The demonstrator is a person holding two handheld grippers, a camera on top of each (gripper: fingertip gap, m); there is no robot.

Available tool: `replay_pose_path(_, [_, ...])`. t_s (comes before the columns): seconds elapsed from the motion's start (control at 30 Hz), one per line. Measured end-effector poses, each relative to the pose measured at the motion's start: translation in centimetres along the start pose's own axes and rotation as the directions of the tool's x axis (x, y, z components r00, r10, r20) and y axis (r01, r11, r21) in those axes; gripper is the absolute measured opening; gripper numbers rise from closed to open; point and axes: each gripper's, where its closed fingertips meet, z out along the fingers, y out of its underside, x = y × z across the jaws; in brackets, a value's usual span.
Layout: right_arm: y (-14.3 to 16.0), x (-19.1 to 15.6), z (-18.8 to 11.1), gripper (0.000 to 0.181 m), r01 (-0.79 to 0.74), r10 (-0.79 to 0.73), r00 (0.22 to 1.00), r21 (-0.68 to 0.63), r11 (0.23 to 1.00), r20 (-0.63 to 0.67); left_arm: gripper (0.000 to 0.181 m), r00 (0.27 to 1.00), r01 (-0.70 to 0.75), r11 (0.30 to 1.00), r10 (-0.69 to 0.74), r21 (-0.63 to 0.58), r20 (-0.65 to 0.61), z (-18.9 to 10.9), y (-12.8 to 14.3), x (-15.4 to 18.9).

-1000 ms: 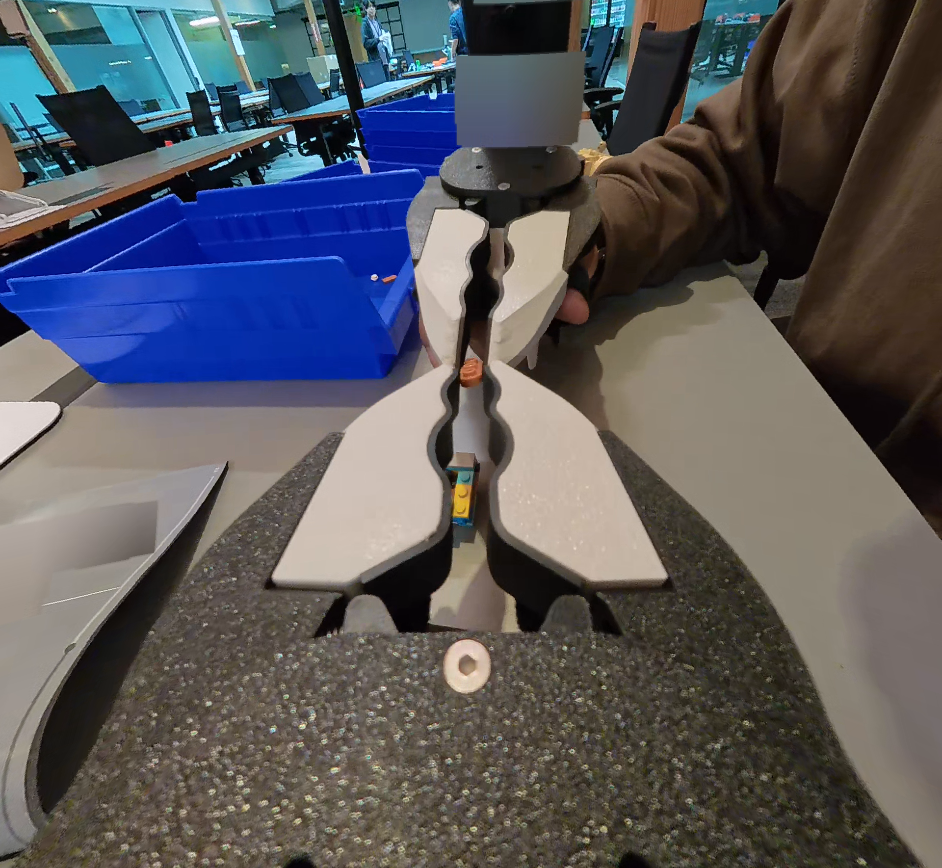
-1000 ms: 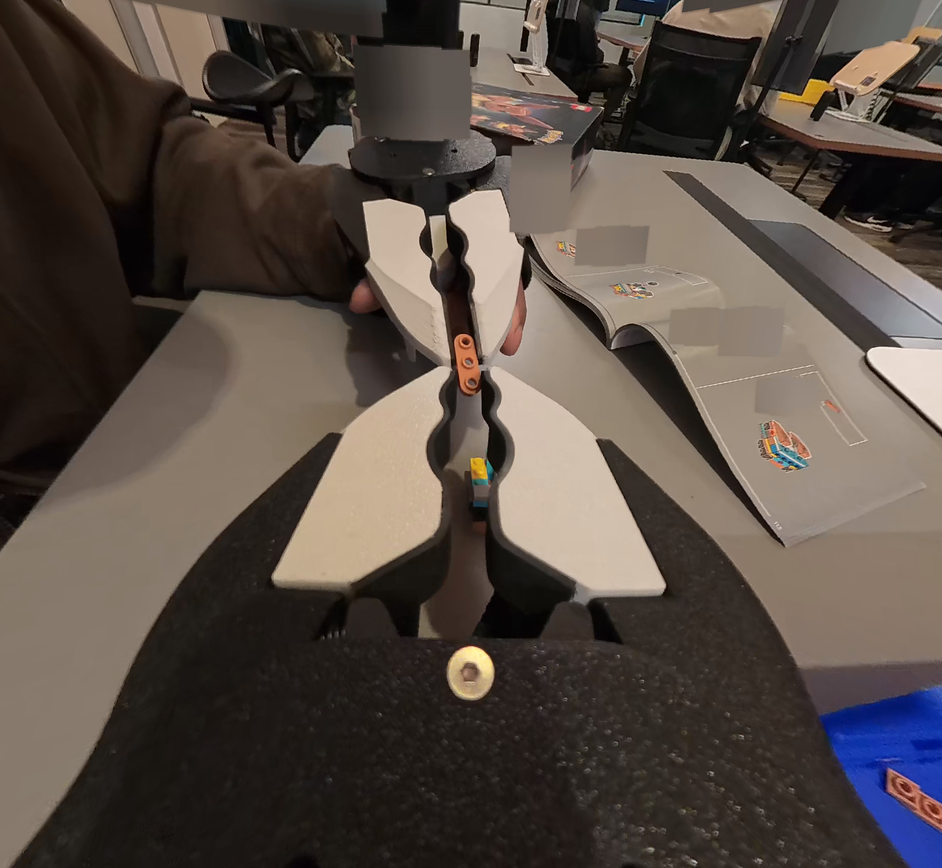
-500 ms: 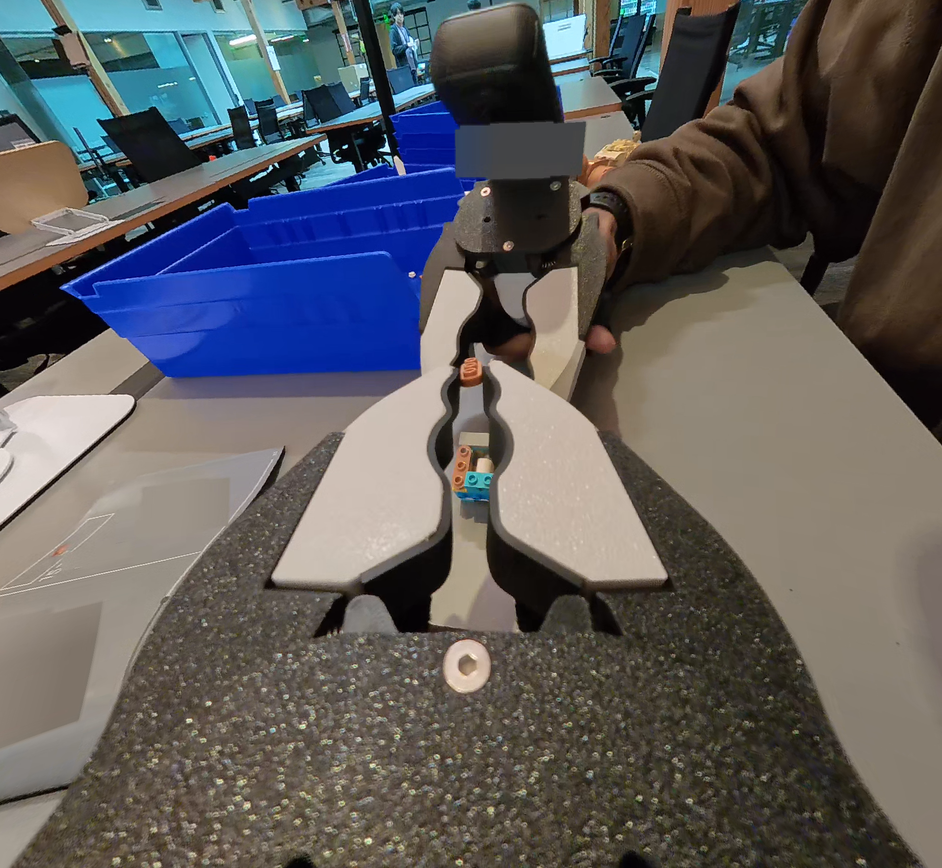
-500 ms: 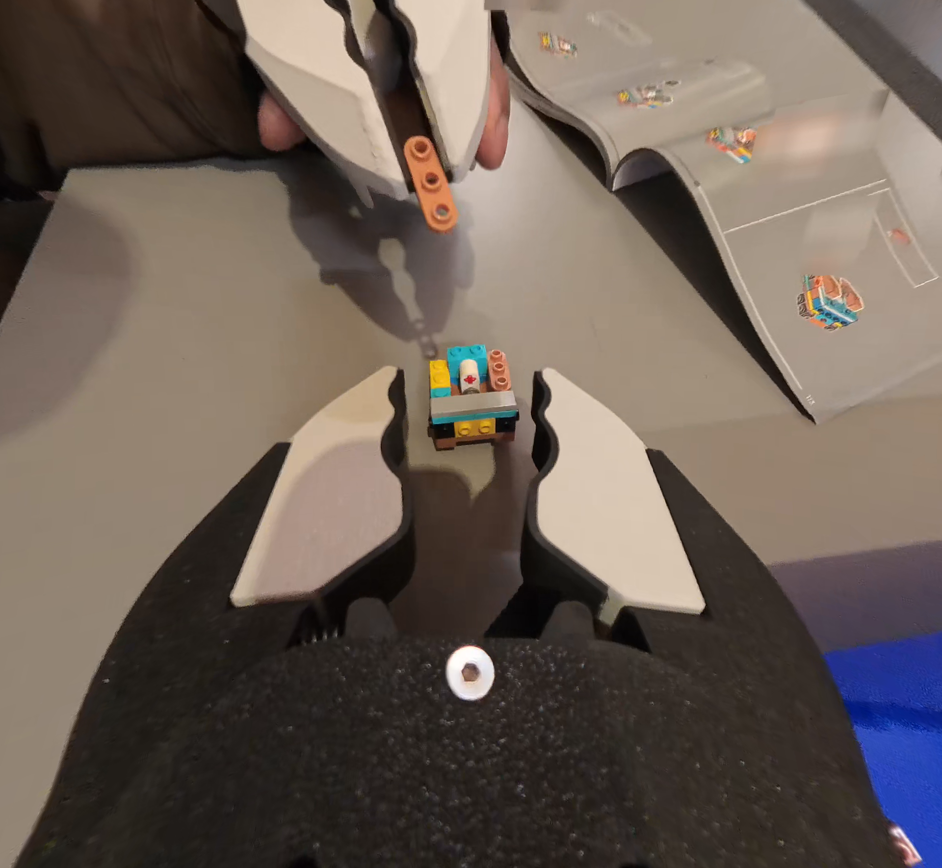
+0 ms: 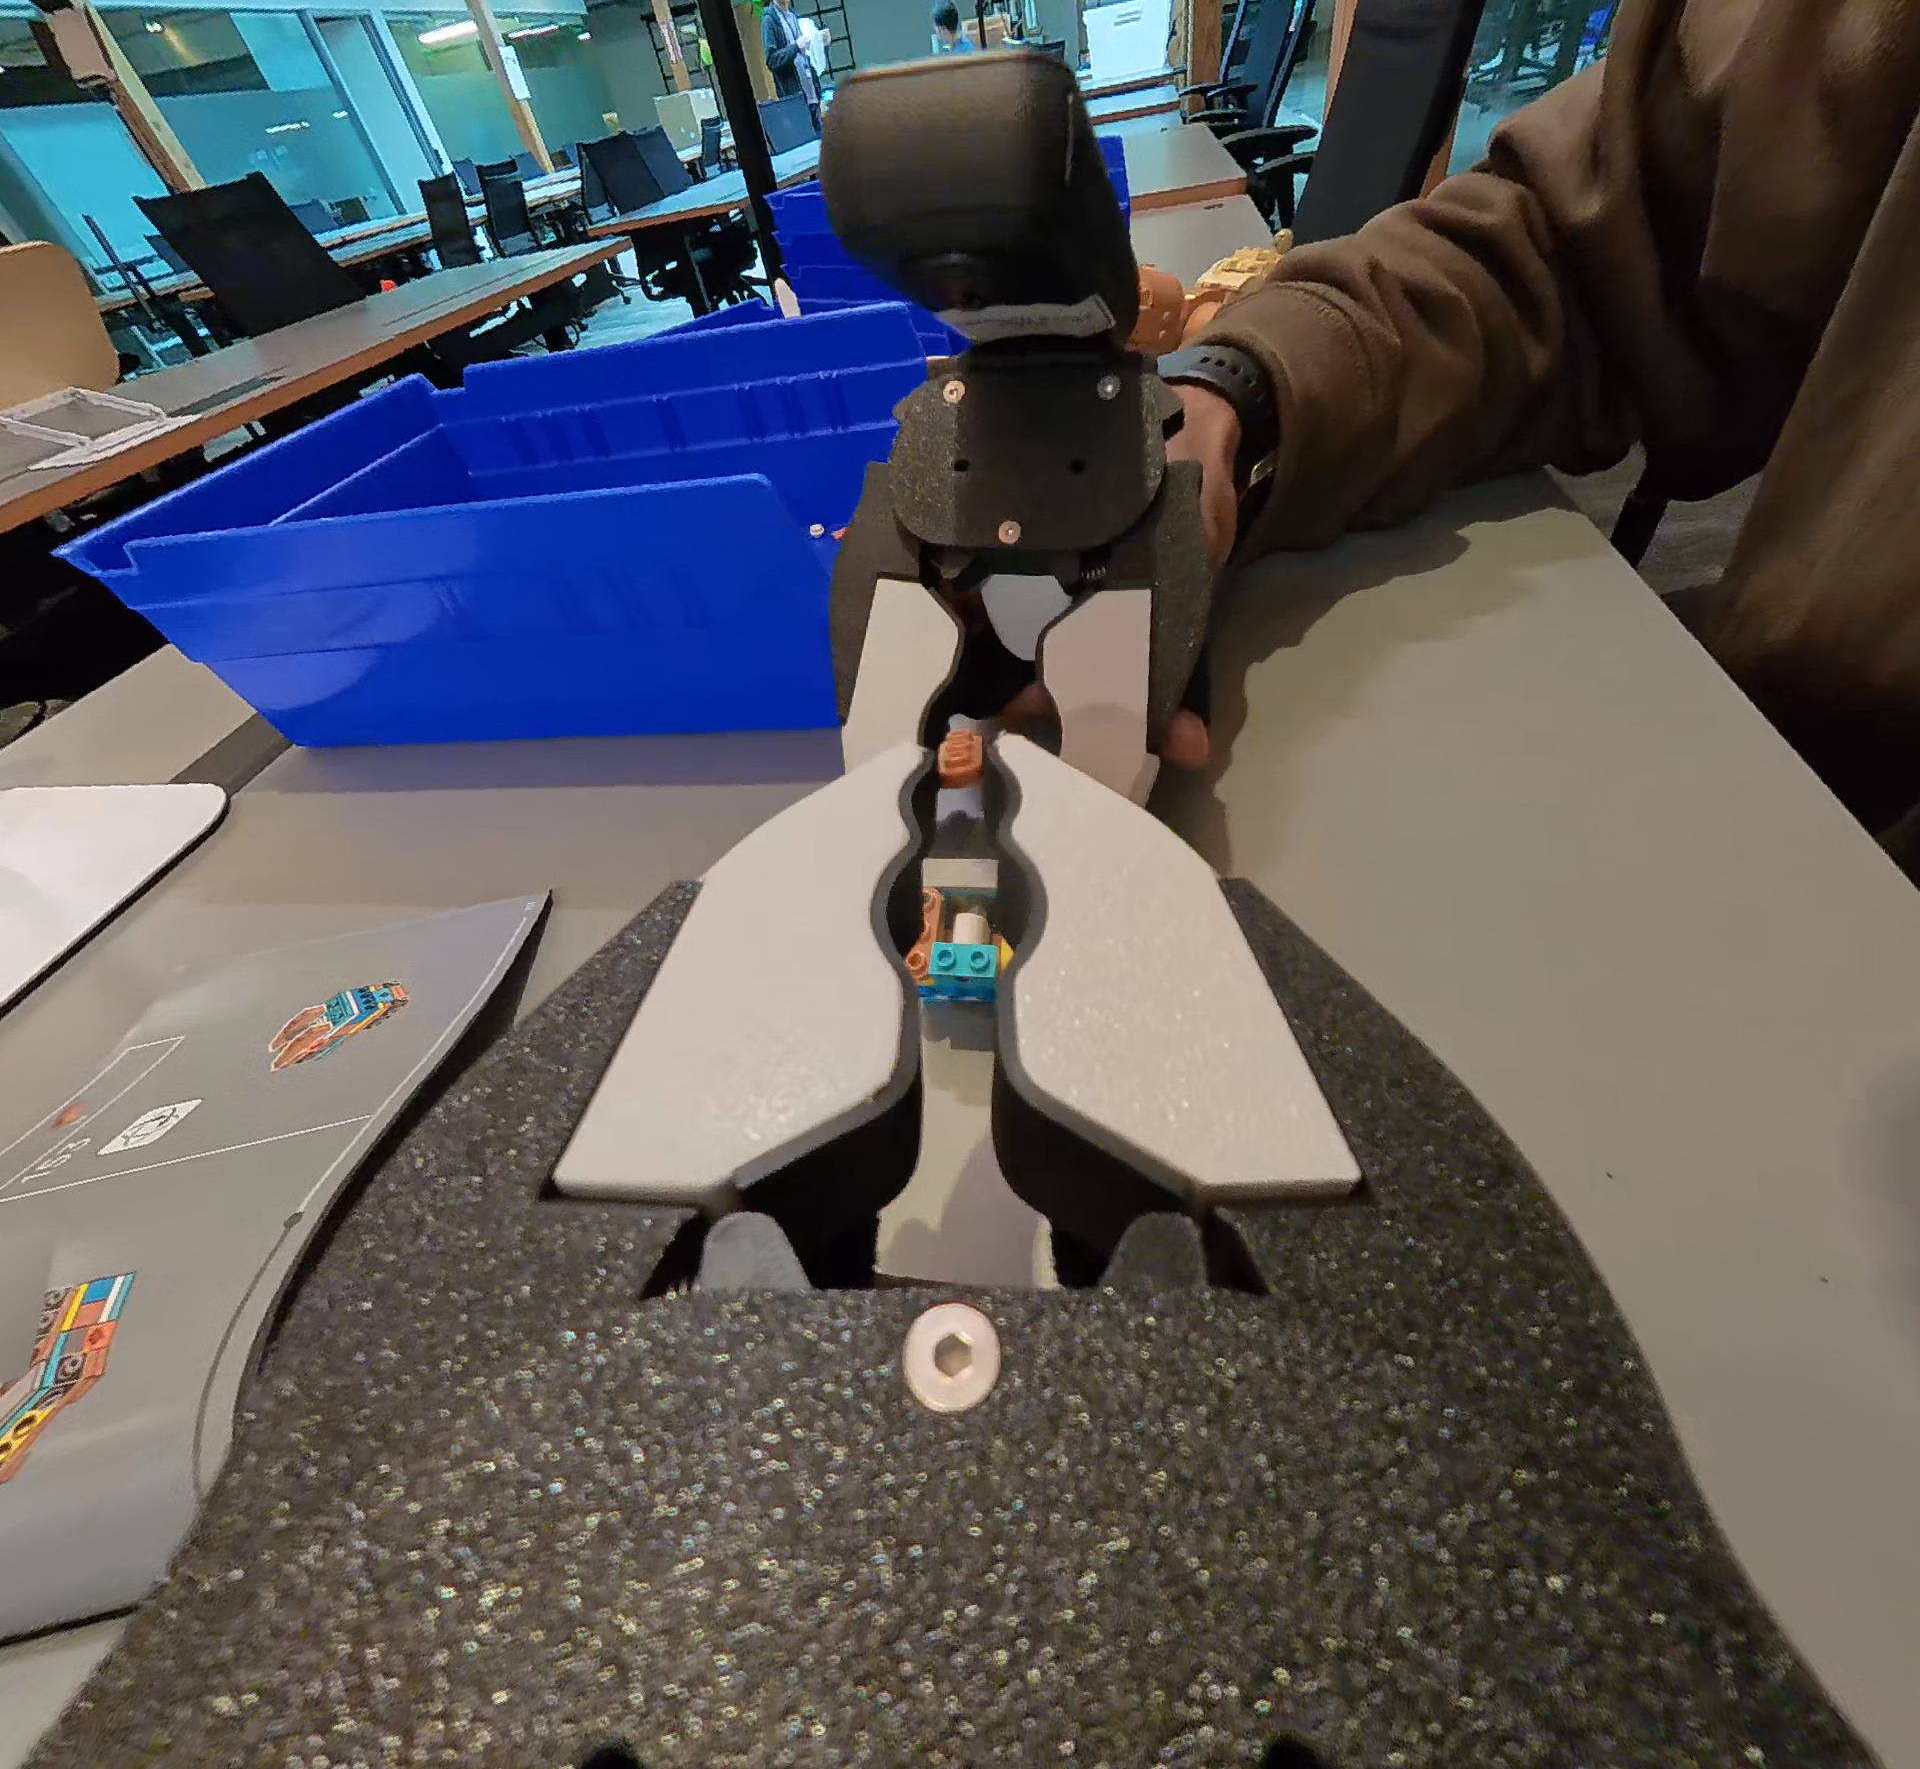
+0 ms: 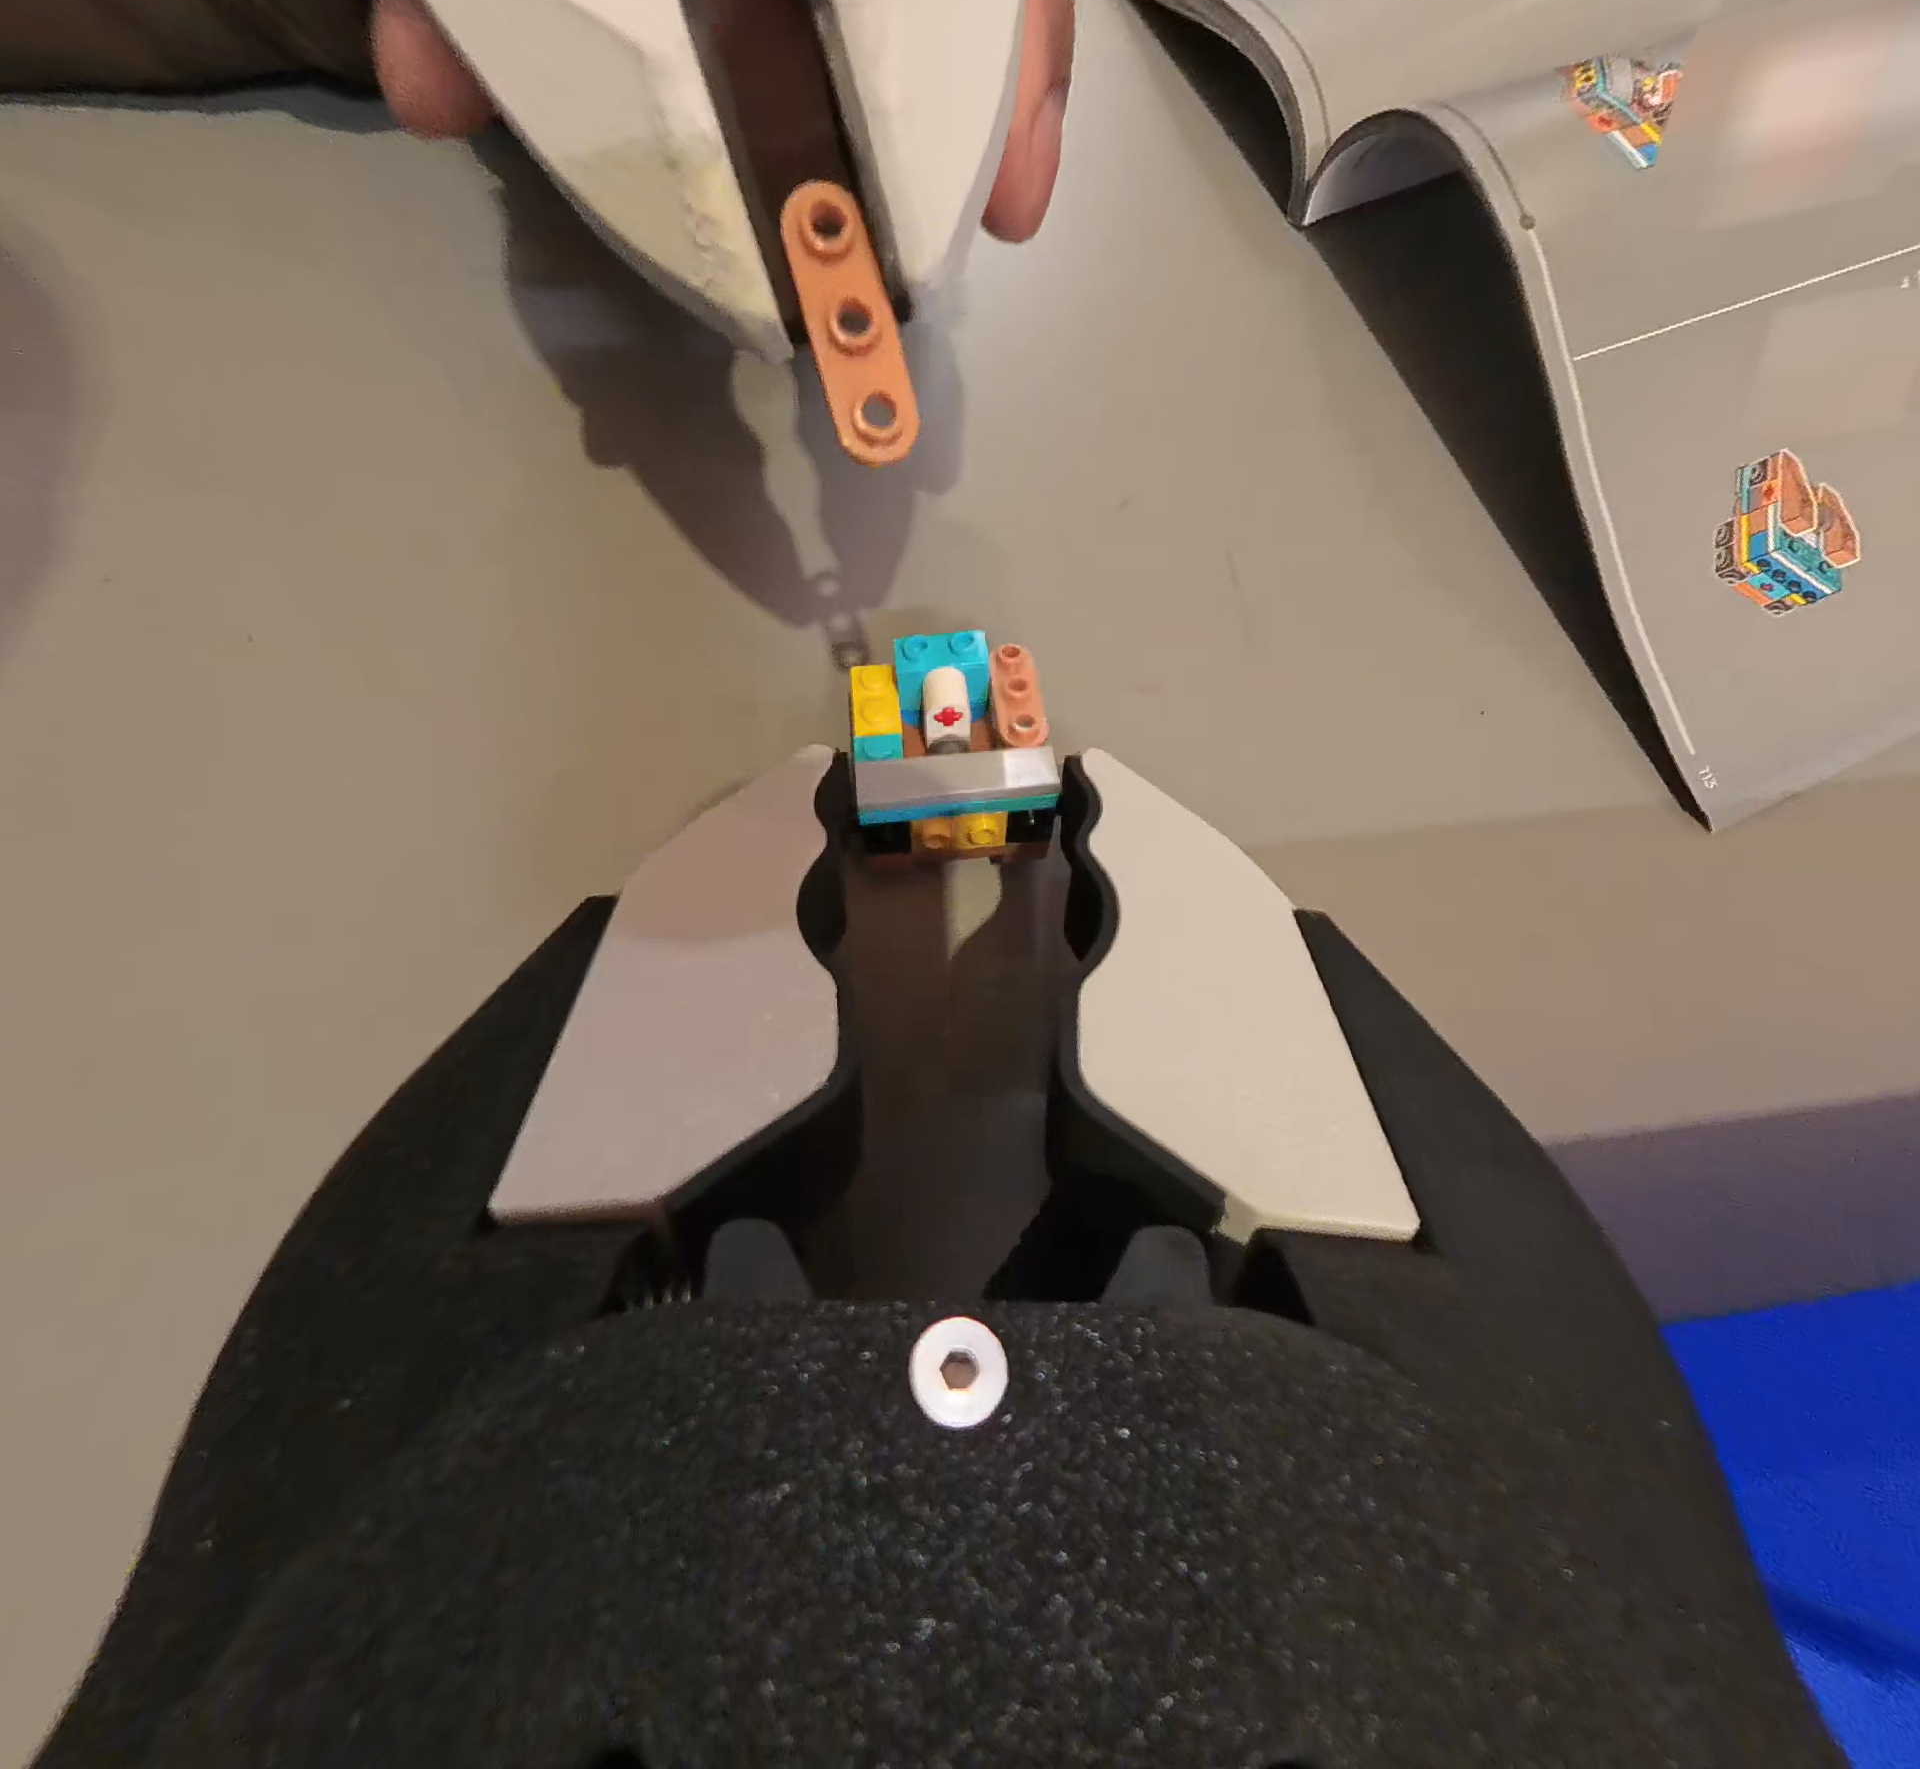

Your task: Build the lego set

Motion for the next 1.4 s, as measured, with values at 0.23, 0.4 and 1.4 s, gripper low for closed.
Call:
replay_pose_path(0.23, [-3.5,-0.3,-2.6,0.039,-0.197,0.157,0.975,0.296,0.935,0.156,0.008,0.999,-0.032,0.999,0.032,0.024,0.006,-0.1,-0.6,0.2])
replay_pose_path(0.4, [-4.9,-0.3,-3.7,0.039,-0.243,0.177,0.965,0.407,0.880,0.194,0.008,0.995,-0.099,0.995,0.098,0.034,0.015,0.0,-1.2,0.8])
replay_pose_path(1.4, [-6.3,-1.6,-4.5,0.038,-0.232,0.124,0.963,0.499,0.835,0.241,0.008,0.962,-0.268,0.963,0.269,-0.032,0.037,0.2,-1.1,1.9])
